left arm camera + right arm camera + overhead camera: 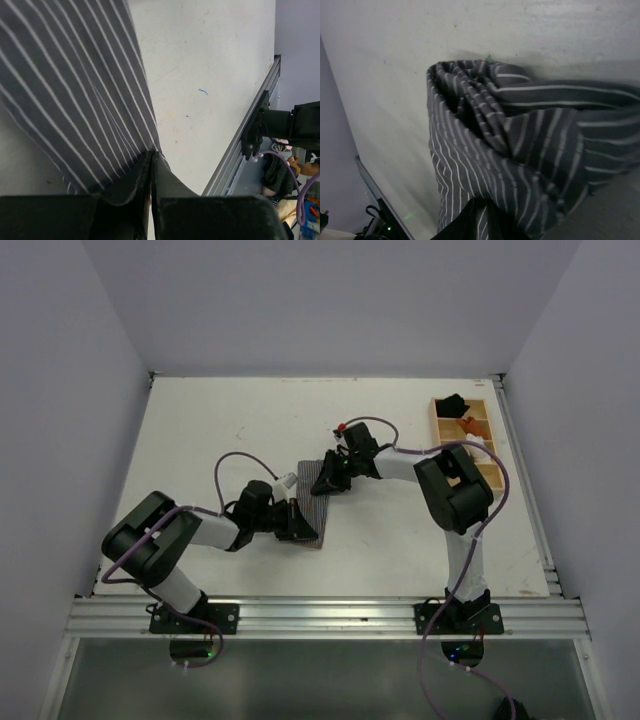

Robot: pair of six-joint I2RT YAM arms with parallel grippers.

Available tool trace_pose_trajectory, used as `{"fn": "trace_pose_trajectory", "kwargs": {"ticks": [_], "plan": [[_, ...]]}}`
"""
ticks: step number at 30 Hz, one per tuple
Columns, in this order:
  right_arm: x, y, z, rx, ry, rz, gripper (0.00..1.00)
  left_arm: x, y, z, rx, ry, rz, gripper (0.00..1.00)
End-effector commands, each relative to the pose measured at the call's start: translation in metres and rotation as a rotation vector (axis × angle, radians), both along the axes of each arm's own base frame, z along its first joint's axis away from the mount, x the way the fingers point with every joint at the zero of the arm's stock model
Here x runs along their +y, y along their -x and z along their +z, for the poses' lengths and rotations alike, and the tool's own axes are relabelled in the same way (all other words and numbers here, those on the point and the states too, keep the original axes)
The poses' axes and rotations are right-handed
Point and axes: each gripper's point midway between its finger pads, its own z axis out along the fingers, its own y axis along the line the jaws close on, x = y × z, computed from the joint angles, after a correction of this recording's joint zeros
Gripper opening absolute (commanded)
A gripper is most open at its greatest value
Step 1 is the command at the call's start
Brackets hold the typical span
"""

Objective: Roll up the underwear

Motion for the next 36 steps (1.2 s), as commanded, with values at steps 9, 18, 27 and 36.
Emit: {"fn": "trace_pose_trajectory", "kwargs": {"ticks": [9,18,27,36], "plan": [[-0.011,-0.008,-0.023,-0.019,-0.069,0.062,0.21,0.001,0.033,-0.042,0.025,-0.07,-0.044,0.06],[0.01,-0.027,0.056,-0.119,-0.196,0.123,0.23,-0.008,0.014,0.002,-0.075,-0.041,-0.043,0.09],[0.038,-0.038,0.038,-0.076,-0.287,0.098,0.24,-0.006,0.014,0.02,-0.108,-0.028,-0.041,0.08],[0.044,-0.052,0.012,-0.057,-0.286,0.088,0.24,0.007,0.013,0.034,-0.124,-0.013,-0.027,0.08]]}}
